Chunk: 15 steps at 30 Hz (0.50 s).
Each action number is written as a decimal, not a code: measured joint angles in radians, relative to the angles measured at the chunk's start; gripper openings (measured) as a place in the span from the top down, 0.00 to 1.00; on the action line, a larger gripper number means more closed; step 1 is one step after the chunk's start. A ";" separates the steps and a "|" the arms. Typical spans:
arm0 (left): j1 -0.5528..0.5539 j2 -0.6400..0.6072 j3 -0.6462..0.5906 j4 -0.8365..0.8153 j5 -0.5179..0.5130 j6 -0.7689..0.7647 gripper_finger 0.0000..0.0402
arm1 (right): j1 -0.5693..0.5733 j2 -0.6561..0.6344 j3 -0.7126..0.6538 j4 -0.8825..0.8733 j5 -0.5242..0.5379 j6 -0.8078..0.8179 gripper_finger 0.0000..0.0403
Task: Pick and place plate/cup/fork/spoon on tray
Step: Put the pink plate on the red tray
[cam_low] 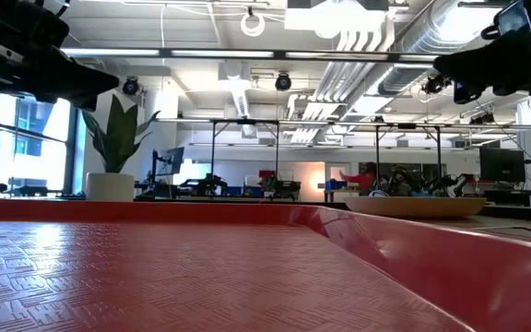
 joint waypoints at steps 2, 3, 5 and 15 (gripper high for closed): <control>-0.001 0.000 0.000 0.044 -0.028 -0.100 1.00 | 0.000 0.000 0.000 0.006 0.041 -0.012 1.00; -0.001 -0.001 0.000 0.058 -0.037 -0.143 1.00 | 0.000 0.000 0.000 0.010 0.052 -0.001 1.00; 0.000 0.000 0.000 0.066 -0.059 -0.196 1.00 | 0.000 0.000 0.000 0.011 0.058 0.053 1.00; 0.000 0.000 0.000 0.247 -0.248 -0.257 1.00 | -0.005 0.000 0.000 0.007 0.140 0.284 1.00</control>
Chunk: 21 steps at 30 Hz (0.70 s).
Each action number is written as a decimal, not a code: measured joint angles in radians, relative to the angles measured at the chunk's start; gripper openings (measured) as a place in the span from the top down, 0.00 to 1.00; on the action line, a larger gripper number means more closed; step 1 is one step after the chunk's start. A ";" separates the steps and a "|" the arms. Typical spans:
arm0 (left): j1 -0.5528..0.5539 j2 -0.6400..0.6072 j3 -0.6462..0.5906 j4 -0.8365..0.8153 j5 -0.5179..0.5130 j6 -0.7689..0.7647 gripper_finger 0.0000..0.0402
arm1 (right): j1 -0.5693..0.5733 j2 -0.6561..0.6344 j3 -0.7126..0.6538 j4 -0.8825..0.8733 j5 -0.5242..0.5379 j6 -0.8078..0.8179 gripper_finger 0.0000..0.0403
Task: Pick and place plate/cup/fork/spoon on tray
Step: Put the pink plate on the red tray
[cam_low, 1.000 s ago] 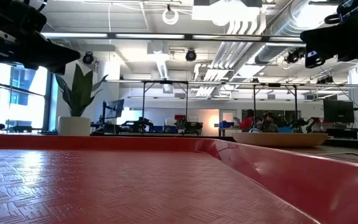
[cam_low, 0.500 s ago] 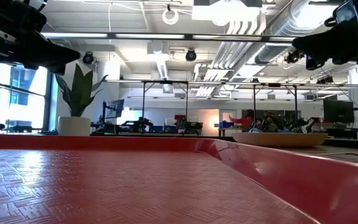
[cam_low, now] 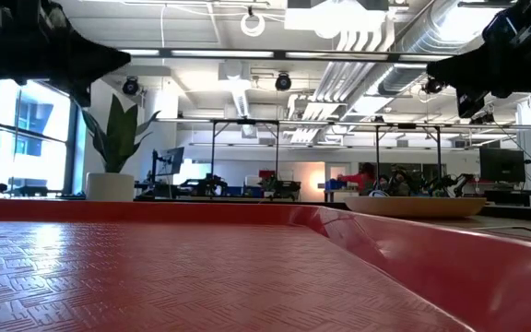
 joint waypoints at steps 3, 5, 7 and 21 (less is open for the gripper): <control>0.000 0.000 0.000 0.061 -0.001 -0.045 1.00 | -0.011 0.005 0.000 0.000 0.128 0.147 1.00; 0.000 0.000 0.000 0.096 -0.008 -0.054 1.00 | -0.024 0.006 0.000 -0.001 0.194 0.280 1.00; 0.000 0.000 0.000 0.125 -0.041 -0.069 1.00 | -0.041 0.006 0.000 0.010 0.195 0.372 1.00; 0.000 0.097 0.001 0.156 -0.235 -0.391 1.00 | -0.162 0.180 0.217 -0.447 0.472 0.750 1.00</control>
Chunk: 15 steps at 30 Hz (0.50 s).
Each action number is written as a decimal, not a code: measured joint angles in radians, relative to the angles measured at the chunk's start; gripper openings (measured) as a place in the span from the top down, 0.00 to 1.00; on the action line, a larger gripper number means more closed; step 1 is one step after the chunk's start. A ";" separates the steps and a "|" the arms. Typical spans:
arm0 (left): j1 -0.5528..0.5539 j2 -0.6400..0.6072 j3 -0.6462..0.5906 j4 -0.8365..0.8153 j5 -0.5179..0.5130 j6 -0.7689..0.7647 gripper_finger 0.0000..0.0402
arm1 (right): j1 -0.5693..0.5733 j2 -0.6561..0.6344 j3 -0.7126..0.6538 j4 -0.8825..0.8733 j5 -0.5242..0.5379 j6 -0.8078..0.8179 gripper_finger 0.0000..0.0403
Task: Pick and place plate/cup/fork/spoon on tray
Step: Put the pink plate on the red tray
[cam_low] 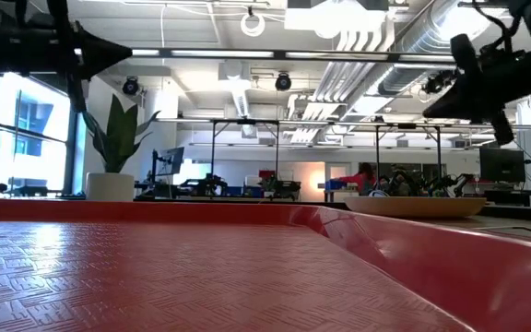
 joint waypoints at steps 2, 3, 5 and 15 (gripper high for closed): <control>0.005 0.046 0.000 0.001 -0.021 -0.002 0.99 | -0.017 0.078 0.056 -0.079 0.026 0.031 1.00; 0.011 0.072 0.002 0.003 -0.037 -0.005 0.98 | -0.027 0.120 0.090 -0.117 0.029 0.040 1.00; 0.033 0.131 0.016 0.002 -0.046 -0.027 0.95 | -0.053 0.213 0.177 -0.208 0.029 0.051 1.00; 0.131 0.359 0.168 0.009 0.003 -0.001 0.78 | -0.315 0.739 0.550 -0.879 -0.073 0.231 1.00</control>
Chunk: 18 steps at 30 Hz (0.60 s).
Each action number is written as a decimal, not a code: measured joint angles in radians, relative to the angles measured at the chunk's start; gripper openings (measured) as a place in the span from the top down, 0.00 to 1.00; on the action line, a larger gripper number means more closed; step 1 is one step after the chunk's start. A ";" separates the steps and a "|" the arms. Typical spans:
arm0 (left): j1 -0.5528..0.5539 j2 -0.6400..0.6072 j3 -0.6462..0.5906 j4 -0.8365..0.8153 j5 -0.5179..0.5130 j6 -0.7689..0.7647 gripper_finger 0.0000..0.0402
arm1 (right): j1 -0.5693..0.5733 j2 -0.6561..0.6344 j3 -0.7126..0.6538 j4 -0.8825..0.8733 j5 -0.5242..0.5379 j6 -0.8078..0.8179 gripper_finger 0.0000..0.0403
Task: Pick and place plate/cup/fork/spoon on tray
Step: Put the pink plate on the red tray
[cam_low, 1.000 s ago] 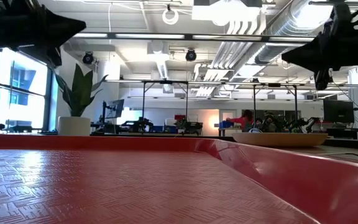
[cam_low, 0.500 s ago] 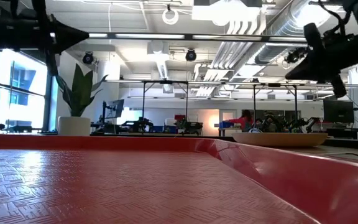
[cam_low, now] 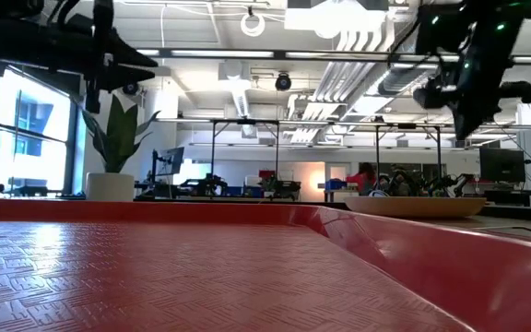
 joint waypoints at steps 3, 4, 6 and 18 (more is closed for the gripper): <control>0.020 0.027 0.037 -0.004 0.000 0.045 0.76 | -0.059 0.093 0.006 0.000 -0.104 -0.008 0.96; 0.024 0.030 0.045 -0.007 0.000 0.067 0.76 | -0.070 0.114 -0.002 0.018 -0.130 -0.009 0.94; 0.025 0.033 0.053 -0.014 0.000 0.109 0.76 | -0.079 0.147 -0.029 0.058 -0.180 0.007 0.88; -0.008 0.036 0.052 -0.108 0.022 0.026 0.76 | -0.106 0.173 -0.160 0.154 -0.185 0.284 0.52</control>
